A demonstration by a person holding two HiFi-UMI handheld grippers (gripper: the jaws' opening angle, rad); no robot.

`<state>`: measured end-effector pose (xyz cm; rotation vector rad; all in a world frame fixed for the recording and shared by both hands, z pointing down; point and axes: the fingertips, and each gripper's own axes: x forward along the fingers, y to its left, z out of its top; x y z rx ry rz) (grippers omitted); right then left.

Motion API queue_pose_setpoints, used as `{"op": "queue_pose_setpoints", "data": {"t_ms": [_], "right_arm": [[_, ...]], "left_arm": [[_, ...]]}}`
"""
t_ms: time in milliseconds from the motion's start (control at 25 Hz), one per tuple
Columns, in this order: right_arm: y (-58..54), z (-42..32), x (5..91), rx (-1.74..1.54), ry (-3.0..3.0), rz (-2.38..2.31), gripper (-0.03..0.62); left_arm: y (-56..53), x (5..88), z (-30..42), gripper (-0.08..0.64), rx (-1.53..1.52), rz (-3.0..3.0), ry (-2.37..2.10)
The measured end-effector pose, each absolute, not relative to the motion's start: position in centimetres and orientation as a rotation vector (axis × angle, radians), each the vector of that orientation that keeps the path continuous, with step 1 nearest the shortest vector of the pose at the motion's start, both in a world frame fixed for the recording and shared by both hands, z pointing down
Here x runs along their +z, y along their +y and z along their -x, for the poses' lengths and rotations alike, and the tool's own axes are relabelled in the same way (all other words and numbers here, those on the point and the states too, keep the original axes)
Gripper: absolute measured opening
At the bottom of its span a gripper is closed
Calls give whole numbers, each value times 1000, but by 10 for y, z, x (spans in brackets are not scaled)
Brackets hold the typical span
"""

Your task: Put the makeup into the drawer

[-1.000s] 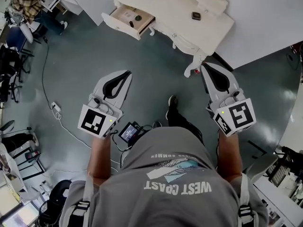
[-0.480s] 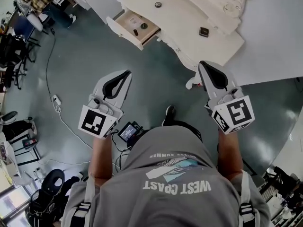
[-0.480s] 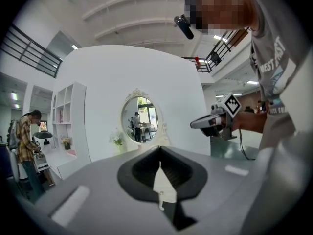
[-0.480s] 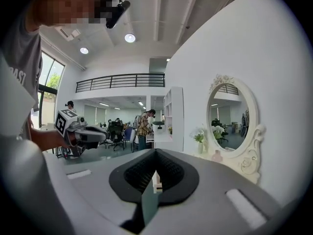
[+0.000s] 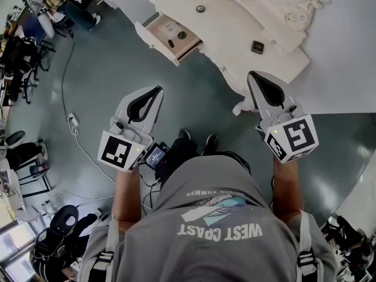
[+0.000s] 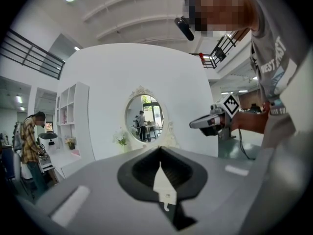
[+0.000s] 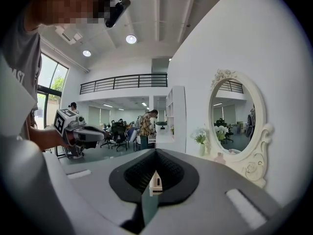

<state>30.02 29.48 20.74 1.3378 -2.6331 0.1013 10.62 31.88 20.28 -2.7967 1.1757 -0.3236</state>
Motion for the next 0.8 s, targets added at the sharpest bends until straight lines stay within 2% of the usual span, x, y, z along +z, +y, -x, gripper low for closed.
{"op": "queue_pose_setpoints", "data": {"t_ms": [400,800], "right_arm": [[253,-298,216,141,-2565,-1412,2],[160,-267,217,172,-2484,-1519,2]], "left_arm": [[256,209,-100,1,-308,2840,1090],[141,205,-77,1,-284,2889,939]]}}
